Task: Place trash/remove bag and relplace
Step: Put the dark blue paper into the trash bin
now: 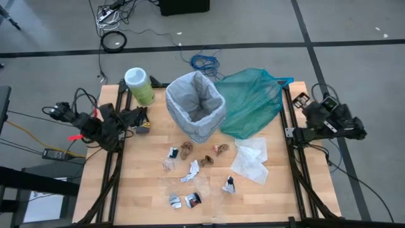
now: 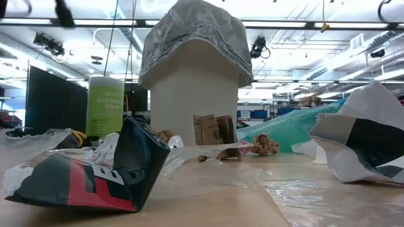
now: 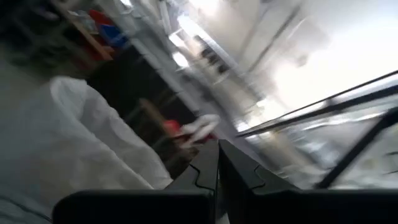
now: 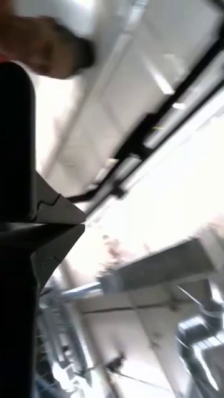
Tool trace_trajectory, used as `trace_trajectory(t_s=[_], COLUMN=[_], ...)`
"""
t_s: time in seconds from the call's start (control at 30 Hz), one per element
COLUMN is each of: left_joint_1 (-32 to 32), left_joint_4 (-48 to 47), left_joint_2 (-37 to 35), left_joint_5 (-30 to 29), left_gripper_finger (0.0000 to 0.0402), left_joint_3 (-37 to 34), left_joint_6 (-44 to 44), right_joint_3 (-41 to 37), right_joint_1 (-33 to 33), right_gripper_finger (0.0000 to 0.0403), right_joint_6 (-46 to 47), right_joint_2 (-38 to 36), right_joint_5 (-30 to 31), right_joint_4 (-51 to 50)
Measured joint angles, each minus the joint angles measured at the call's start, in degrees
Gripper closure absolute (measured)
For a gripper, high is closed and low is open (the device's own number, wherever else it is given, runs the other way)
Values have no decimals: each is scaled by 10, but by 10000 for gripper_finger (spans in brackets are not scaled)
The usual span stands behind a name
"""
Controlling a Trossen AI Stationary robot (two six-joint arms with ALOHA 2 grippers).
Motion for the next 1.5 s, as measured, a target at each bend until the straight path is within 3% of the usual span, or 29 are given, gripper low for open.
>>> trace_trajectory(t_s=[0.17,0.33,0.43,0.5,0.83,1.0,1.17,1.3,1.5], left_joint_1=[0,0,0,0,36,74,110,146,190], left_joint_4=[-242,-578,-767,-837,-868,-825,-751,-773,-797], left_joint_2=[131,278,359,397,505,542,564,591,645], left_joint_5=[2,48,61,92,261,378,363,341,360], left_gripper_finger=[381,381,380,380,355,328,295,274,259], left_joint_3=[200,409,483,498,419,402,402,402,401], left_joint_6=[12,-65,-146,-176,-255,-214,-164,-148,-90], right_joint_3=[170,339,409,439,463,463,463,463,463], right_joint_1=[0,0,0,0,0,0,0,0,0], right_gripper_finger=[399,399,396,388,297,241,199,183,179], right_joint_6=[-20,13,32,30,77,80,75,71,71], right_joint_2=[94,207,267,297,359,374,380,382,382], right_joint_5=[-6,-10,-11,-19,1,7,8,9,9], right_joint_4=[-232,-521,-623,-667,-924,-948,-952,-955,-967])
